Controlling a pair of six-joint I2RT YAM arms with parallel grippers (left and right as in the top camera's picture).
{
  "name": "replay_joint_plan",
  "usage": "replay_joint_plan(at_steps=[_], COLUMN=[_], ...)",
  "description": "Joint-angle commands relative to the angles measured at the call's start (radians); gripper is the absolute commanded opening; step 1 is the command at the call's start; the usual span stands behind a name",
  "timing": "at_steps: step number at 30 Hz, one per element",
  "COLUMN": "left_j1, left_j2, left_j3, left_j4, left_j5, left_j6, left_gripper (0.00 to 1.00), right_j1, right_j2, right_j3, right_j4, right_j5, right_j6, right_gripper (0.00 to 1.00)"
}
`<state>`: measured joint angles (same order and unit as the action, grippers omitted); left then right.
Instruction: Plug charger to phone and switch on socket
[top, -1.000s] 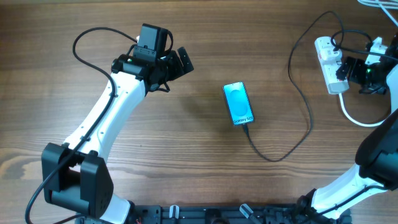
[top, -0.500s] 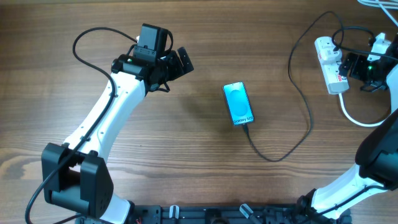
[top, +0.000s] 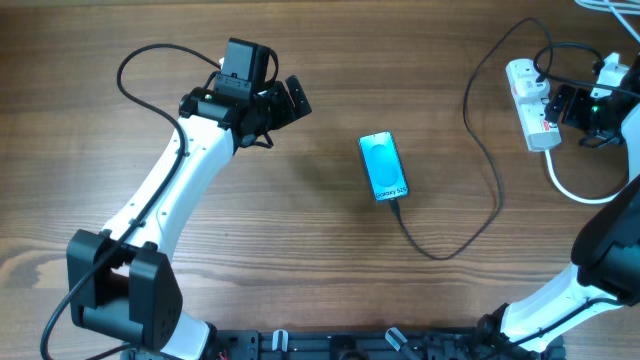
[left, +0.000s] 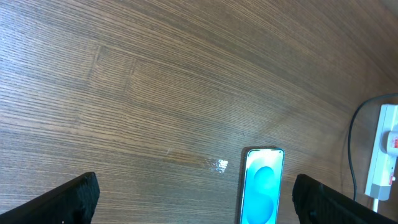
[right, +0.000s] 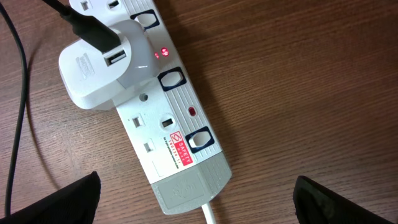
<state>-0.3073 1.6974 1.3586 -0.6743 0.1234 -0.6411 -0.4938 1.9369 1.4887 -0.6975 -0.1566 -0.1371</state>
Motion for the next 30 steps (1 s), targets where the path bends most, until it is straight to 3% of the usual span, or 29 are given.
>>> replay_joint_plan(at_steps=[1, 13, 18, 19, 23, 27, 30], left_j1=[0.006, 0.006, 0.01, 0.014, 0.071, 0.176, 0.245], left_j2=[-0.015, -0.036, -0.128, -0.138, -0.198, -0.281, -0.314], left_j3=[0.001, 0.001, -0.011, -0.023, -0.181, -0.449, -0.555], left_j4=[0.0, 0.011, 0.011, 0.02, 0.199, 0.504, 0.567], left_j5=[-0.017, -0.054, -0.172, -0.194, -0.193, -0.039, 0.0], left_j6=[0.005, 0.006, 0.269, 0.272, 0.263, 0.263, 0.228], left_gripper=[1.0, 1.0, 1.0, 1.0, 1.0, 1.0, 1.0], right_j1=[-0.001, -0.001, -0.001, -0.001, -0.001, -0.001, -0.001], right_j2=[0.003, 0.003, 0.003, 0.003, 0.003, 0.003, 0.003], right_j3=[-0.004, -0.004, -0.004, -0.004, -0.004, -0.004, -0.004], right_j4=[0.005, 0.005, 0.005, 0.005, 0.005, 0.005, 0.005], right_j5=[-0.002, -0.002, -0.002, -0.002, -0.002, -0.002, -0.002], right_j6=[-0.018, -0.018, -0.018, -0.018, -0.018, -0.018, -0.018], right_gripper=[1.0, 1.0, 1.0, 1.0, 1.0, 1.0, 1.0])
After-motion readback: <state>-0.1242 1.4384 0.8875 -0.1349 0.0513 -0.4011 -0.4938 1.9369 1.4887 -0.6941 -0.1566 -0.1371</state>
